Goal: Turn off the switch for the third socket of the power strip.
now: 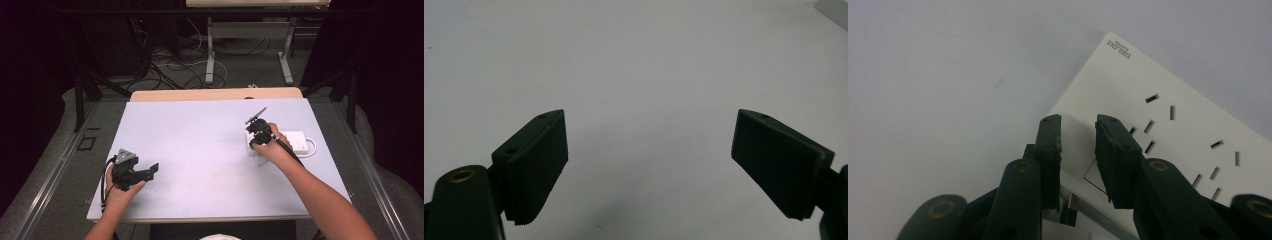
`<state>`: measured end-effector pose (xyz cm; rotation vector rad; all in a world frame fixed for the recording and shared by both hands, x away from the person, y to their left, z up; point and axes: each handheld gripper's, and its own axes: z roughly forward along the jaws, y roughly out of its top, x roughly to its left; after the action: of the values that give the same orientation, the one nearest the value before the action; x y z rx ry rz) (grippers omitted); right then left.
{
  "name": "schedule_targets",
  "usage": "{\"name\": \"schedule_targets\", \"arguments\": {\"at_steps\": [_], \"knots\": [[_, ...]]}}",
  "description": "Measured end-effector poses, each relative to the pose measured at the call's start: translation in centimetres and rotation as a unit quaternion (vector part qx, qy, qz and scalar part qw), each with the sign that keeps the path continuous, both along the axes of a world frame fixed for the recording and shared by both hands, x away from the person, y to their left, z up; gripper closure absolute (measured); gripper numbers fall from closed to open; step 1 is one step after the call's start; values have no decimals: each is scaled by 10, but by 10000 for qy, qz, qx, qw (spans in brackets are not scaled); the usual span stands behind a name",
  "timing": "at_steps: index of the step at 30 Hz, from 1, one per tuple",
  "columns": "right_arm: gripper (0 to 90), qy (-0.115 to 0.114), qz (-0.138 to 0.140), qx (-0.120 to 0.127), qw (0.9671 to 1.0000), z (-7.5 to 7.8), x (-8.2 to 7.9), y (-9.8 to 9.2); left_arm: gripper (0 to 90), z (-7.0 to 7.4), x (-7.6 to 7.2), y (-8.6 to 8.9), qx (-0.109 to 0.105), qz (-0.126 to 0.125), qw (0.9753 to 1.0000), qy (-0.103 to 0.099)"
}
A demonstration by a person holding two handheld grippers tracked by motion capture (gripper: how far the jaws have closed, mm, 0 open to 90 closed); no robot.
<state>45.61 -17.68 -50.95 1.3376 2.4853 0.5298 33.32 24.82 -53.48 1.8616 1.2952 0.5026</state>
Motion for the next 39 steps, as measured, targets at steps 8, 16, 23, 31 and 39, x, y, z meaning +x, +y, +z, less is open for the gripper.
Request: {"name": "schedule_targets", "arguments": {"at_steps": [8,16,23,31,39], "knots": [[614,-159,85,-14,9998,5,-2,0,148,0,0,0,-18,-17,10000,33],[481,-467,241,-85,9986,6,-2,1,148,1,0,0,-5,-27,10000,53],[412,-723,480,-204,9960,7,-4,3,148,1,0,0,-4,-27,10000,50],[335,-1348,845,-402,9865,4,-9,7,148,0,0,-1,-18,8,10000,4],[238,-1343,896,-191,9867,5,-15,11,148,0,0,-1,-19,8,10000,4]]}}
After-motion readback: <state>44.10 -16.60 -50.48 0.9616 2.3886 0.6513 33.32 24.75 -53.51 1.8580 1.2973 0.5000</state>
